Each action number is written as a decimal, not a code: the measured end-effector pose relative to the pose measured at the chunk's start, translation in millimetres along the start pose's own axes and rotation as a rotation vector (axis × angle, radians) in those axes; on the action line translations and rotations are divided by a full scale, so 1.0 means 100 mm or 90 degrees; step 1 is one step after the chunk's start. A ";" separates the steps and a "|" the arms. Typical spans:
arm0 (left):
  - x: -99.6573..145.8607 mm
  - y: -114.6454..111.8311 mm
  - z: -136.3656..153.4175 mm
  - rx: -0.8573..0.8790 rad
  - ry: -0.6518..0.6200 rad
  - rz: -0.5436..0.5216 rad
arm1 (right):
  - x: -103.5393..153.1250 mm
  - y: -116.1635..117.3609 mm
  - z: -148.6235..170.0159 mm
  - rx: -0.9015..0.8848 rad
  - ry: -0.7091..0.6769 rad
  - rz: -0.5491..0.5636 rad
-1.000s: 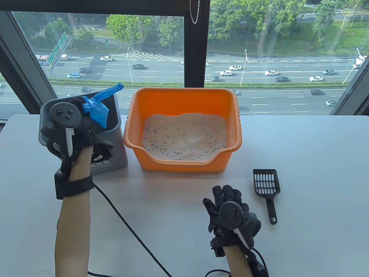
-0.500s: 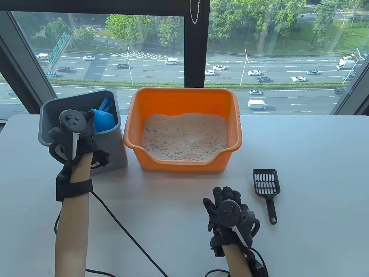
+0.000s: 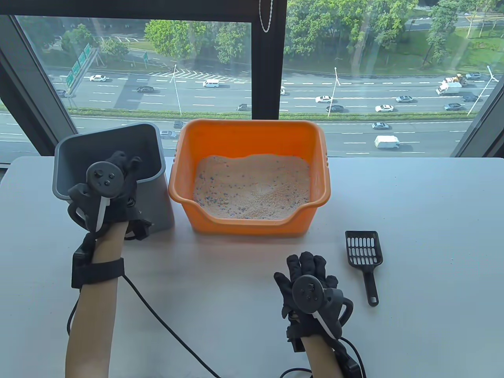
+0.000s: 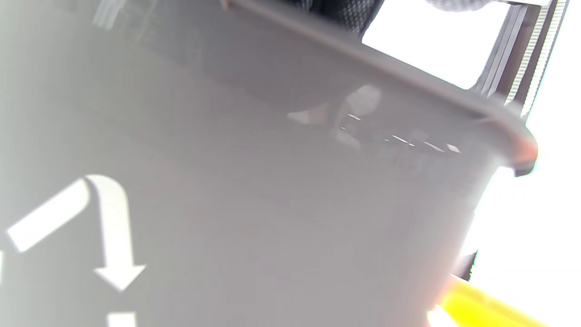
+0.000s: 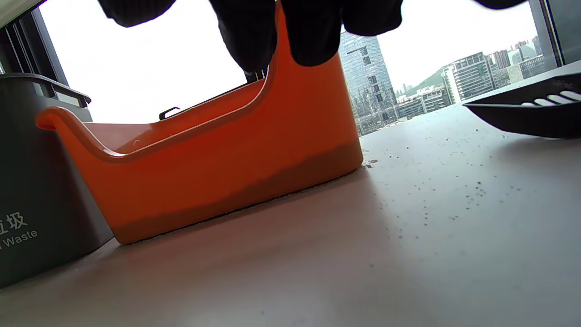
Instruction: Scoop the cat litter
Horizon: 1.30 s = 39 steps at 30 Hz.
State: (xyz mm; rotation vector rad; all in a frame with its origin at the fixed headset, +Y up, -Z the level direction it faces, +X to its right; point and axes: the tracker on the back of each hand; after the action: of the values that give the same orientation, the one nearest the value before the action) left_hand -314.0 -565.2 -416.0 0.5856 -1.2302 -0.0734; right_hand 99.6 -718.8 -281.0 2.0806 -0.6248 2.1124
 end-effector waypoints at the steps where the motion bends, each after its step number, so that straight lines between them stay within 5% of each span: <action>1: 0.05 0.02 -0.02 -0.001 -0.012 -0.002 | 0.00 0.01 -0.02 0.004 -0.005 -0.005; 9: 0.83 0.11 -0.19 0.029 -0.140 0.031 | 0.05 0.08 -0.15 0.012 -0.057 -0.051; 21: 1.94 -0.48 -0.22 -0.070 -0.280 0.209 | 0.09 0.22 -0.26 0.070 -0.104 -0.151; 31: 2.24 -0.86 -0.23 -0.116 -0.313 0.293 | 0.09 0.30 -0.29 0.092 -0.108 -0.185; 39: 2.26 -0.93 -0.23 -0.106 -0.316 0.310 | 0.08 0.29 -0.28 0.087 -0.106 -0.175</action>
State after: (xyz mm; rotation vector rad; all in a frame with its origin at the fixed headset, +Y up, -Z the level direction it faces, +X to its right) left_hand -190.4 -717.1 -267.9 0.1065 -1.8000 0.0945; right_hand 62.6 -737.2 -278.3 2.2780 -0.1987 1.8927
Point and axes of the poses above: the tracker on the back of each hand, its own z axis roughly to the little-finger side, its own x axis roughly from the fingertips to the wrist, y = z × x, and after that the axes turned 3 degrees about -y, right-handed
